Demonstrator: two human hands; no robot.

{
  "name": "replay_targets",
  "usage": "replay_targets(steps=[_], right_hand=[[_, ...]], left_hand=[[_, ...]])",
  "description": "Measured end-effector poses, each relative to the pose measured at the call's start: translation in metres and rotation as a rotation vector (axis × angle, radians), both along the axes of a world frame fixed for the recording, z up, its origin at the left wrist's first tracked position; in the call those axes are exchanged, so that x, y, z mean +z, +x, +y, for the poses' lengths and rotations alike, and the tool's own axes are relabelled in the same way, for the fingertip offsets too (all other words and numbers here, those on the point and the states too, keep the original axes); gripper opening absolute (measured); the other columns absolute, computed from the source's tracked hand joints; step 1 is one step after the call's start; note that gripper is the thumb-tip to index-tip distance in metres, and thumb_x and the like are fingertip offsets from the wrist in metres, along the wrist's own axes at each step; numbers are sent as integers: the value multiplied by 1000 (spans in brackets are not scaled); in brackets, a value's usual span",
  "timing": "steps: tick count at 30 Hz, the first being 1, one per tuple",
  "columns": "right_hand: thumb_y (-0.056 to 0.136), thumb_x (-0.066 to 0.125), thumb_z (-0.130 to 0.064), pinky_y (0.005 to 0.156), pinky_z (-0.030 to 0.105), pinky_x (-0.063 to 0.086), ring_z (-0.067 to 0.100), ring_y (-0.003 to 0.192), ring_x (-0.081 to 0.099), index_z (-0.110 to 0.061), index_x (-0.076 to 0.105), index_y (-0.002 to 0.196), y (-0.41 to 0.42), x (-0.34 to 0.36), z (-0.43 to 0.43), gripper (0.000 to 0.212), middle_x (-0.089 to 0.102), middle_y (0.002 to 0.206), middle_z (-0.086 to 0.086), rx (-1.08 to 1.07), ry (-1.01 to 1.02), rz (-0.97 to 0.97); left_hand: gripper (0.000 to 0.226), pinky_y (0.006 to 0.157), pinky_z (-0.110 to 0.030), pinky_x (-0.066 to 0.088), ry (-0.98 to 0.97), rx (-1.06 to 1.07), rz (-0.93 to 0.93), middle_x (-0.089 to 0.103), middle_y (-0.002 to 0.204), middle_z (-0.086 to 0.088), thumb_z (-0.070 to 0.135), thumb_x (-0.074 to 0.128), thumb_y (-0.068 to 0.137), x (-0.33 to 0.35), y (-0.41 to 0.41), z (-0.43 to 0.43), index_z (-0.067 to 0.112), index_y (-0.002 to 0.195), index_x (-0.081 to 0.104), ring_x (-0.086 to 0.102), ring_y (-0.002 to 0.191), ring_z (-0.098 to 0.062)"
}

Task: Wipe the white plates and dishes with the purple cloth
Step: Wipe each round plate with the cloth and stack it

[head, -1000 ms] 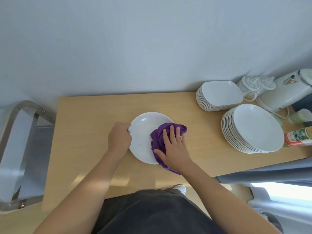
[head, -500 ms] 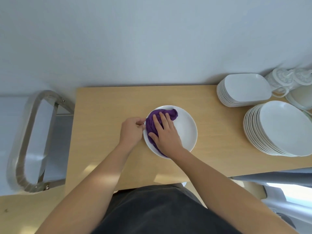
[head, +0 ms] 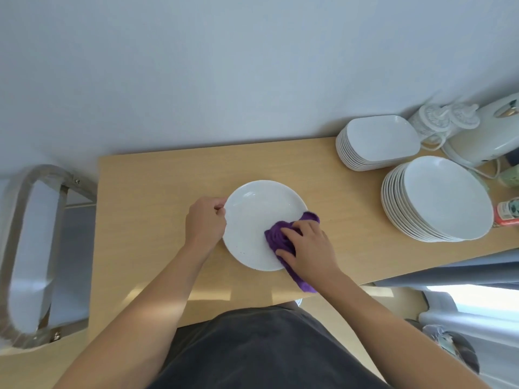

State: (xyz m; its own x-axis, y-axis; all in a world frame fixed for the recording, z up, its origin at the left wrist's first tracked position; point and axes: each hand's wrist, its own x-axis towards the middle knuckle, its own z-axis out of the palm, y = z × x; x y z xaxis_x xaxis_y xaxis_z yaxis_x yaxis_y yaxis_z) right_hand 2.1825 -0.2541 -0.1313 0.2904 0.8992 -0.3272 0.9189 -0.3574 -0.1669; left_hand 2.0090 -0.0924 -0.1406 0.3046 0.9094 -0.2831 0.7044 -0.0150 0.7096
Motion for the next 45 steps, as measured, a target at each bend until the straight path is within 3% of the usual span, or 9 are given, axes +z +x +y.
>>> replay_targets(steps=[6,9,16,23,27,30,35,40,45], right_hand=[[103,44,-40,125,44,3,28,155,1,-18,19,159,-17,-26,55,66,9,167,10,-40,67,80],[104,36,-40,123,50,3,30,154,-5,-14,12,160,-43,-25,78,66,-1,167,14,-1,66,145],[94,53,-23,121,44,23,29,148,27,-13,45,149,-50,-18,65,57,39,157,7,269,107,343],[80,62,-20,107,38,45,17,126,53,-19,68,128,-54,0,46,49,62,135,-3,334,60,350],[82,63,-19,101,35,48,14,125,49,-21,69,126,-48,12,35,45,63,131,-7,273,28,300],[84,62,-25,100,32,45,14,123,45,-25,68,128,-38,15,23,44,61,130,-10,190,-24,240],[87,57,-31,99,34,37,26,120,40,-23,66,126,-14,5,7,41,54,130,-1,-10,-32,2],[77,67,-8,90,45,44,39,110,48,-11,71,107,7,-10,16,30,59,123,11,-189,141,-156],[91,55,-11,98,47,42,40,110,43,-8,61,128,25,-8,30,37,51,130,17,-393,246,-32]], left_hand=[[32,63,-31,41,4,-31,21,52,74,6,2,48,83,-1,1,2,30,74,61,45,69,-17],[32,76,-27,45,-6,-1,-11,71,95,3,5,55,92,4,-1,0,21,111,75,64,89,-18],[30,80,-23,45,-81,89,-56,75,99,-3,4,56,89,-4,-8,2,17,107,76,67,92,-19],[29,77,-38,52,-30,61,2,60,75,4,-1,51,87,-1,-9,-6,13,92,76,54,75,-21],[34,68,-39,52,-9,49,0,55,72,6,1,47,82,-1,-9,-8,23,80,73,52,71,-21],[26,59,-31,37,7,17,27,46,69,6,3,45,77,0,-7,-9,27,69,49,38,67,-16],[28,59,-36,50,-25,49,20,69,72,-5,0,47,77,6,-4,-10,11,78,72,61,70,-30],[26,67,-37,53,-23,57,17,71,78,-3,0,50,78,7,-4,-11,11,84,73,66,78,-26],[25,68,-36,53,-25,67,16,71,79,-2,0,51,78,11,-4,-13,10,84,73,66,79,-26]])
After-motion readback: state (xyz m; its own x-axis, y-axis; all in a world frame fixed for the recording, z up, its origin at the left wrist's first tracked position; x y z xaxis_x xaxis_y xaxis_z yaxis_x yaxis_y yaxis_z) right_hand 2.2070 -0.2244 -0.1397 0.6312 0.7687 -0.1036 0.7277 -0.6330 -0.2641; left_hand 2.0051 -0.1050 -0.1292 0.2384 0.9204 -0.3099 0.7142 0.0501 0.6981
